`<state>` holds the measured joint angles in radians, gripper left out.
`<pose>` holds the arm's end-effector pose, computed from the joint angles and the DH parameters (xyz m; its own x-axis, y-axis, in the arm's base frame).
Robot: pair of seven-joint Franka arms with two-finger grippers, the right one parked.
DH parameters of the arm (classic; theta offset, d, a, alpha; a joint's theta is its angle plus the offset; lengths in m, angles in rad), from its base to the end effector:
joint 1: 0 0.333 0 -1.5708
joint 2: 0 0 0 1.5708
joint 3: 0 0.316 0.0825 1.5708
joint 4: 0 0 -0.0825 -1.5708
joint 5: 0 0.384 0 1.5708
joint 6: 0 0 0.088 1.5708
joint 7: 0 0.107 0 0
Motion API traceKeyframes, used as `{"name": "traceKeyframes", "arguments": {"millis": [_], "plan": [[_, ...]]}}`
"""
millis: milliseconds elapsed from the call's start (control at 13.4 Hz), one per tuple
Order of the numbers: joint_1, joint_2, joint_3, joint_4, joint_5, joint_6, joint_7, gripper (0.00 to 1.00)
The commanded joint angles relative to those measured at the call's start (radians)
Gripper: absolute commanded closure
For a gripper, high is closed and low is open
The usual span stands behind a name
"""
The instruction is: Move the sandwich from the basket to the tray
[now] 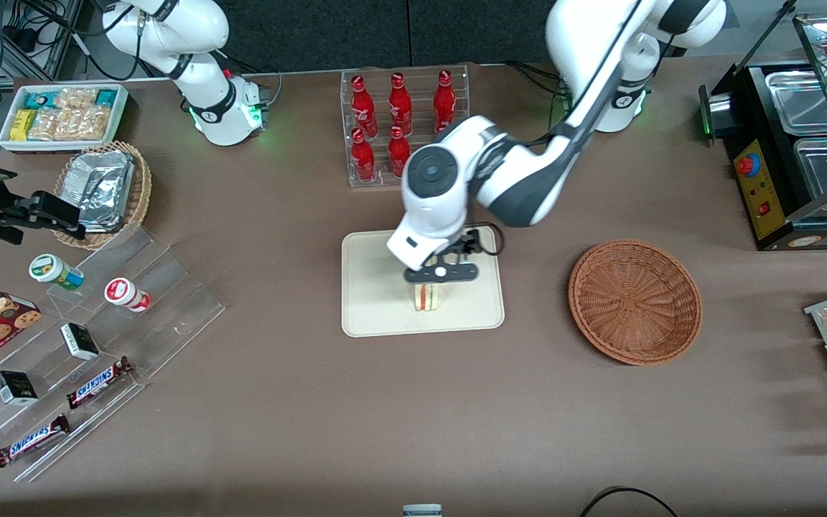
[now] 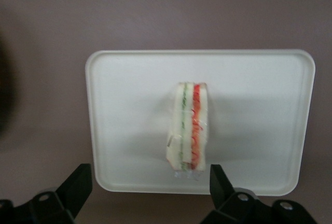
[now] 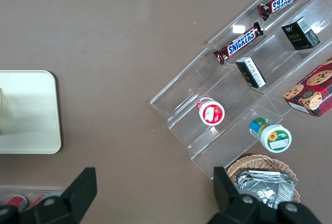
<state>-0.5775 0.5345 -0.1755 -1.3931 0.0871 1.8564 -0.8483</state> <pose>0.5308 -0.4572 0.3972 0.9948 0.0901 -0.0470 0.0881 -0.9952 -0.0425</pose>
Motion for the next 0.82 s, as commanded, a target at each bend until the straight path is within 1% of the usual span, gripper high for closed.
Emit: {"name": "traceKeyframes", "arguments": {"millis": [0,374,449,599,748], "plan": [[0.085,-0.045,-0.004,-0.024,0.002,-0.042,-0.032,0.00],[0.218,-0.065,-0.005,-0.037,0.000,-0.061,0.040,0.00],[0.232,-0.076,-0.005,-0.035,-0.001,-0.092,0.076,0.00],[0.296,-0.108,-0.007,-0.034,-0.009,-0.156,0.182,0.00],[0.344,-0.151,-0.004,-0.037,-0.055,-0.210,0.286,0.00]]}}
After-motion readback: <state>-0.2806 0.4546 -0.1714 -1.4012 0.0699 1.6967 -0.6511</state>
